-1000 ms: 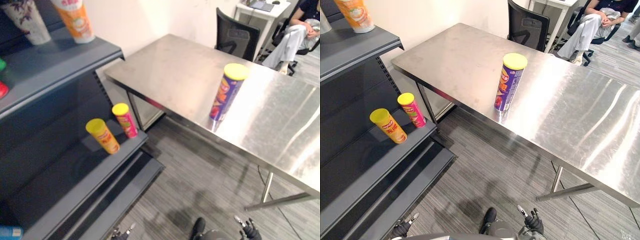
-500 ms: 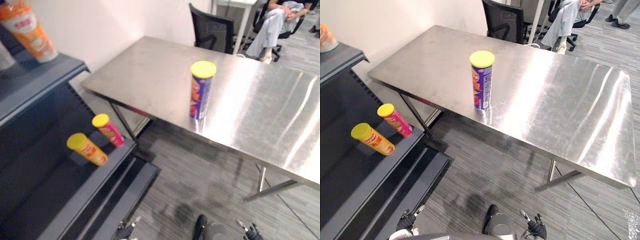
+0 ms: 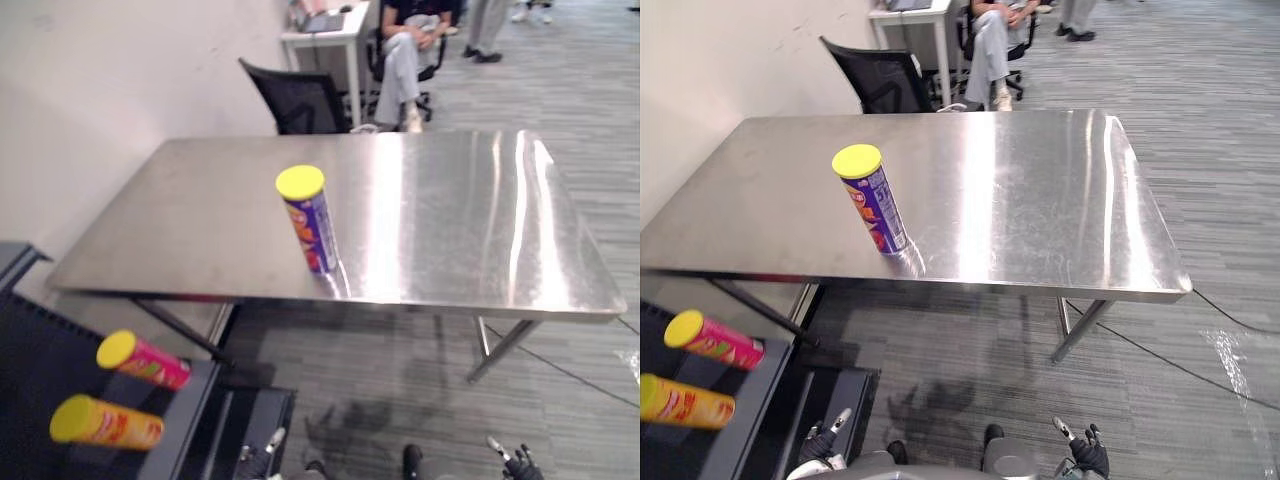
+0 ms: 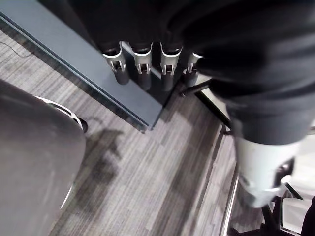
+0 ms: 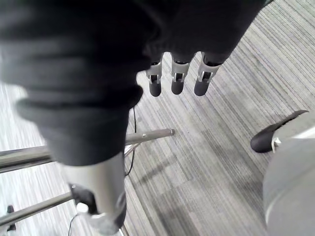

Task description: Put the gum and the chips on the shelf.

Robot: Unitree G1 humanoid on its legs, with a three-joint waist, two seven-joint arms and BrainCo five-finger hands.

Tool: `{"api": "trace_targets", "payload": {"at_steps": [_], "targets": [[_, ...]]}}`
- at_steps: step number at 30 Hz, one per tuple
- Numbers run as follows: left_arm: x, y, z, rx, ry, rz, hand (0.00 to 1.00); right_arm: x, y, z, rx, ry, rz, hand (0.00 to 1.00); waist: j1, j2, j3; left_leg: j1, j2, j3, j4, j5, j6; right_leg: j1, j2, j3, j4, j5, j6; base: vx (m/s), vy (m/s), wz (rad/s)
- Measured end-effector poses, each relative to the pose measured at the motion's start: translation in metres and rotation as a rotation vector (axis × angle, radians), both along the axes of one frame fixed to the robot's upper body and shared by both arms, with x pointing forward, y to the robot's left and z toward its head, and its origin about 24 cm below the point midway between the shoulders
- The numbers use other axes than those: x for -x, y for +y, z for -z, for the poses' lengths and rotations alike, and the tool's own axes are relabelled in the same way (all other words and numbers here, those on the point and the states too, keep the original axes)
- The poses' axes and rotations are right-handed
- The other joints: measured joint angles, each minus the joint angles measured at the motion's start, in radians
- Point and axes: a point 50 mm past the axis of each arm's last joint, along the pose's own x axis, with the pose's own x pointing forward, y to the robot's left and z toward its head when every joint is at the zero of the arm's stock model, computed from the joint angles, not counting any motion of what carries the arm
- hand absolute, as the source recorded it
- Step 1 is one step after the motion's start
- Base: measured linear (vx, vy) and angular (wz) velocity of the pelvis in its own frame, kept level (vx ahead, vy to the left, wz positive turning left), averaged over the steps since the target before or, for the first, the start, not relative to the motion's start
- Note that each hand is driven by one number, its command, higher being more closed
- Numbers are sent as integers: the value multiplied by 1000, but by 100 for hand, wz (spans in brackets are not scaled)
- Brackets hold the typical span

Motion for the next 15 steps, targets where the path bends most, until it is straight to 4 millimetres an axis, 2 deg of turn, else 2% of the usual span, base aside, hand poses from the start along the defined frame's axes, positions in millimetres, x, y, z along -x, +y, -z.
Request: {"api": "trace_targets", "payload": {"at_steps": [2,3,4,5,6,9,13,14,15], "targets": [[1,3,0,-13,8,27,0,12,11,4,-30,28,16,0,-4,-21,-16,16,-27,22,-6,-7,8,13,-32,11,-20,14,18,225,294,-27],[1,6,0,-22,12,34,0,20,15,7,-39,55,30,0,-5,-42,-29,27,-45,32,-11,-4,13,19,-48,13,-28,14,26,216,238,-15],[1,7,0,-24,13,35,0,24,16,8,-41,70,38,0,-5,-46,-30,35,-55,35,-19,-4,14,22,-54,12,-34,15,31,225,230,-8],[1,9,0,-29,17,46,0,31,17,10,-43,99,62,0,-4,-45,-33,41,-72,38,-28,-3,15,30,-65,12,-55,19,42,159,138,-9],[0,10,0,-32,18,58,0,33,16,11,-42,105,76,0,-4,-51,-38,48,-84,40,-29,-3,15,45,-76,11,-75,28,54,150,124,-11],[2,9,1,-32,35,76,0,37,13,11,-31,109,123,0,-4,-46,-45,73,-103,41,-42,-3,15,81,-92,7,-117,40,73,129,83,-8],[5,10,2,-33,48,75,0,42,5,10,-3,119,225,0,-4,-49,-64,75,-107,41,-43,-3,15,84,-91,-13,-130,47,73,57,15,-5],[5,10,2,-33,48,75,0,45,1,10,1,120,277,0,-3,-60,-60,75,-105,41,-43,-4,15,84,-89,-14,-131,47,72,0,0,0],[5,10,2,-36,47,75,0,48,-3,9,12,125,332,0,-2,-59,-62,75,-104,41,-43,-4,15,83,-87,-14,-132,49,69,-31,-11,-1]]}}
